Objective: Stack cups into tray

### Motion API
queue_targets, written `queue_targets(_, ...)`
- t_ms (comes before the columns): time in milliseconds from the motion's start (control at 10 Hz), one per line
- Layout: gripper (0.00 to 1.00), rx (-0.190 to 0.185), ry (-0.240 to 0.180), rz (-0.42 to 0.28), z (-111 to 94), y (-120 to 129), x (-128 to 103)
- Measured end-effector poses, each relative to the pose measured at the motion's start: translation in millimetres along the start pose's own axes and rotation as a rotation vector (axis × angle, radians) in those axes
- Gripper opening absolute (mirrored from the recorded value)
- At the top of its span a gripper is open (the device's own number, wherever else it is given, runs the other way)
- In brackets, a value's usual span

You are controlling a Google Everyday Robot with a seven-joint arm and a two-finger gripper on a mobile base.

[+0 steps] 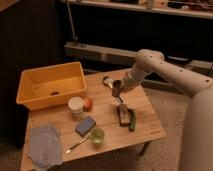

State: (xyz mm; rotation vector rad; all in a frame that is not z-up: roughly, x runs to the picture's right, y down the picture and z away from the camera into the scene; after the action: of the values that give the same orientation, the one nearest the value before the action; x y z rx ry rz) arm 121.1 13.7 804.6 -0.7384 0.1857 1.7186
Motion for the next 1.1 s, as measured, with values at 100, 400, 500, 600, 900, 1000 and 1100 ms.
queue_targets(100, 0.18, -0.001, -0.009, -0.014, -6.6, -2.6, 16.8)
queue_targets(400, 0.18, 0.001, -0.043, -0.068, -29.1, -4.5, 84.4)
queue_targets(500, 0.18, 0.003, -0.057, -0.106, -39.1, -1.1, 111.4)
queue_targets(600, 0.18, 0.006, -0.069, -0.145, -47.3, 2.3, 131.3)
queue_targets(900, 0.18, -0.014, -0.086, -0.262, -64.1, 0.1, 165.1)
queue_targets(1000, 0.18, -0.026, -0.088, -0.285, -67.3, 0.4, 169.8)
queue_targets(1100, 0.18, -0.03, -0.088, -0.292, -68.2, 0.2, 171.2)
